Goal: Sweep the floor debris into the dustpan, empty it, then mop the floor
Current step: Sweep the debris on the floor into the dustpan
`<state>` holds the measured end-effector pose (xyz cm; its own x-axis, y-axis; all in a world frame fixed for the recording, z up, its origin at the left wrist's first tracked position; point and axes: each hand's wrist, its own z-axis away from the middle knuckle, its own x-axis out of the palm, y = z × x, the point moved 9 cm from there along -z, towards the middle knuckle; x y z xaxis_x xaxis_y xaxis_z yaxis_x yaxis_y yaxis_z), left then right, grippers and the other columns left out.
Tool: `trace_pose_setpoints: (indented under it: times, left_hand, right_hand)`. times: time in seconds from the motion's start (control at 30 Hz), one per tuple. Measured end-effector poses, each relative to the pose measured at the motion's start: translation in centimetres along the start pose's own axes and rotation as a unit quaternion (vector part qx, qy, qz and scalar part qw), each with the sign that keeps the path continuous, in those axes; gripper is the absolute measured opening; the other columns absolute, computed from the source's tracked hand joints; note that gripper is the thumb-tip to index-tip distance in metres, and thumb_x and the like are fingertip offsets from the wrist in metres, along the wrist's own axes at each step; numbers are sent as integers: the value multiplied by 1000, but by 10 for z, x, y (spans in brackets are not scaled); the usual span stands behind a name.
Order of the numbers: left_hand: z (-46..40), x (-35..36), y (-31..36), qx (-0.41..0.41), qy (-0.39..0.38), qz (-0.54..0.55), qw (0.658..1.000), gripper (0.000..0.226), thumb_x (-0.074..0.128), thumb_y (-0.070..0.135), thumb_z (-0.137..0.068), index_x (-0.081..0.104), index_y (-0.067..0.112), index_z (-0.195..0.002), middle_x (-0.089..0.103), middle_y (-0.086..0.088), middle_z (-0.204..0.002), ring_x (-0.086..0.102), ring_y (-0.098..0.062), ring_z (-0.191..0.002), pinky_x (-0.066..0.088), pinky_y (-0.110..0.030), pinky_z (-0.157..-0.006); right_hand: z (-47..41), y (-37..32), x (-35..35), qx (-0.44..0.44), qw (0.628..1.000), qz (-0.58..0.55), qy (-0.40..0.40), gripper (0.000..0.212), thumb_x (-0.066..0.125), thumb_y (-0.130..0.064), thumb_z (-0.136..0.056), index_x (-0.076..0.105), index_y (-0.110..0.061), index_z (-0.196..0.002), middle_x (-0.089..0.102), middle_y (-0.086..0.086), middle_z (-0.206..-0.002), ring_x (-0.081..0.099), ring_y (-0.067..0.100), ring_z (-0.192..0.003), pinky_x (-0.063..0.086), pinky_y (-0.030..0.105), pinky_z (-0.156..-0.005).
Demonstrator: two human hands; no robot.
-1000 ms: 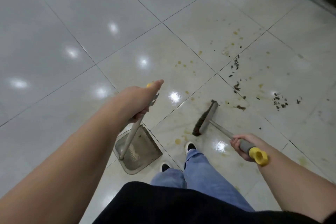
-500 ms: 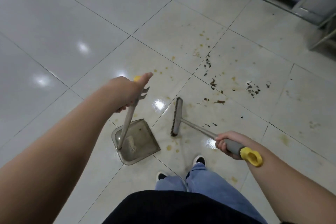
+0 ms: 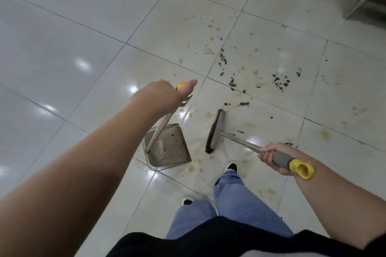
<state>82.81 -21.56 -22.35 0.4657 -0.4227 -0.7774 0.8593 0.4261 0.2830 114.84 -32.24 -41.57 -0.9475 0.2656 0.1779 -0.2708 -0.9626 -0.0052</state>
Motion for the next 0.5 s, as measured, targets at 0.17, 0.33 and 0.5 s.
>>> trace_pose_setpoints:
  times: [0.17,0.33,0.5]
  left_hand:
    - [-40,-2,40,-35,0,-46,998,91,9,95,-41,54,18,-24,42,3,-22,54,-20,-40,38,-25,-49]
    - [-91,14,68,-74,-1,-94,993,97,1,100,-26,53,19,-22,47,-3,-25,49,-17,-22,41,-27,-47]
    - [-127,50,89,-142,-72,-95,983,104,-8,98,2,50,15,-19,46,-6,-25,42,-32,-16,41,-30,-51]
  right_hand:
    - [14,-28,-65,-2,998,-50,26,23,47,-16,-96,52,3,-85,52,6,-46,50,9,-29,42,13,-28]
    - [25,-45,-98,-18,998,-40,49,16,42,-6,-96,45,0,-82,48,9,-43,44,10,-24,39,12,-27]
    - [43,-64,-89,-54,998,-17,13,26,34,7,-95,49,-13,-101,39,9,-63,43,10,-26,38,12,-28]
